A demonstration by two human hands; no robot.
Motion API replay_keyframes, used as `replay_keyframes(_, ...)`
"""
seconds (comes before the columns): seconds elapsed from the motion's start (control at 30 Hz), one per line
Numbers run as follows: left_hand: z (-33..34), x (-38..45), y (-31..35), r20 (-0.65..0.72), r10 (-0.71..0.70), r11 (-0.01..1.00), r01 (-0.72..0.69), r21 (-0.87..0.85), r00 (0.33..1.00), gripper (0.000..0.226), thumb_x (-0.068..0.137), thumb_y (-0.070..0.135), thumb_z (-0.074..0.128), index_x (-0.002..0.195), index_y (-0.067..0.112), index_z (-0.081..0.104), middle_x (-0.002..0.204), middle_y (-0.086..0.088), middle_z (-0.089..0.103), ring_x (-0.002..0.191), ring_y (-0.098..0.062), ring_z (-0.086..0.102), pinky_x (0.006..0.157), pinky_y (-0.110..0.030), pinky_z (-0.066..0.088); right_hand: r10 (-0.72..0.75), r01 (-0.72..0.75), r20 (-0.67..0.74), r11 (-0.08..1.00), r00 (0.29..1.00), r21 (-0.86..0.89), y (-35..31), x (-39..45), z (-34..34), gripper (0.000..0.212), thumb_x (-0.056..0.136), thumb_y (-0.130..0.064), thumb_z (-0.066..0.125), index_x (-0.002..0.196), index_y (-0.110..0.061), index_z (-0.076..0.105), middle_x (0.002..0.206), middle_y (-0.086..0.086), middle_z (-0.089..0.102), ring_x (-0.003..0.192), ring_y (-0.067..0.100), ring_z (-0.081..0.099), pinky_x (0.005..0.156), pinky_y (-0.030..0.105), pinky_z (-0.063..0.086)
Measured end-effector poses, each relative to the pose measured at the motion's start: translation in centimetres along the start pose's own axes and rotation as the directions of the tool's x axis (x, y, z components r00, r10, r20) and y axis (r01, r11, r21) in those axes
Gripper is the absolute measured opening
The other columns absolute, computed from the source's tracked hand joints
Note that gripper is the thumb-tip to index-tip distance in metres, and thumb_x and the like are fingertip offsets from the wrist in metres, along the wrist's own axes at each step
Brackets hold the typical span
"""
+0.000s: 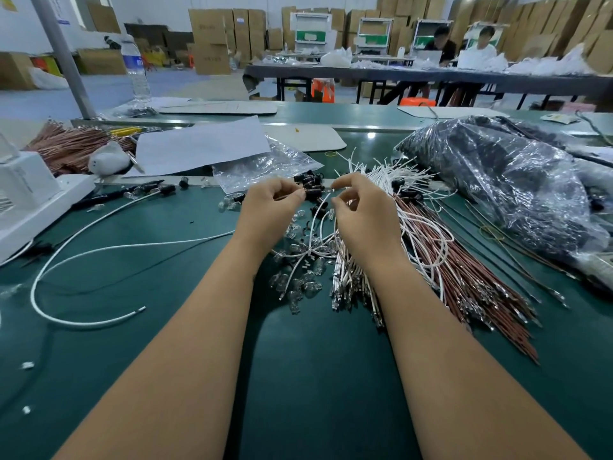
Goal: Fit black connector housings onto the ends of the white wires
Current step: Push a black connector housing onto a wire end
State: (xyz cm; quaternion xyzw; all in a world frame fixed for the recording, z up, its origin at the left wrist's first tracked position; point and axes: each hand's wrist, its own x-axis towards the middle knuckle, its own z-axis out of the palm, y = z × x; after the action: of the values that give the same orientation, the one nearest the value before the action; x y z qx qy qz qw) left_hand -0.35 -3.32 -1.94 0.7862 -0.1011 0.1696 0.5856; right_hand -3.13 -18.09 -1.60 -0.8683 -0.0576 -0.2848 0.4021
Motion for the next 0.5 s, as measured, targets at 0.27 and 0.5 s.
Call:
replay_keyframes(0.27,0.01,-0.33,0.14,0.060,-0.013,0.999,0.015,-0.039,0.998,0.006,0.093,0.015,0.061,0.091,0.014,0.067,0.065,0.009,0.056,0.048,0.006,0.045,0.052,-0.006,0.037,-0.017,0.019,-0.050,0.999,0.999,0.045,0.10,-0.06,0.00,0.007,0.094,-0.016,0.060,0.091,-0.018,0.067,0.070,-0.016,0.056,0.064,0.001,0.052,0.058,0.023,0.040)
replay_keyframes(0.5,0.10,-0.50,0.10,0.054,0.064,0.998,-0.064,0.004,0.997,0.007,0.092,0.013,0.063,0.087,0.018,0.066,0.067,0.006,0.058,0.054,0.002,0.048,0.056,-0.010,0.041,0.034,-0.029,-0.046,0.994,0.998,0.109,0.32,0.10,0.12,0.011,0.096,-0.017,0.056,0.092,-0.017,0.066,0.073,-0.009,0.063,0.066,0.010,0.057,0.058,0.028,0.044)
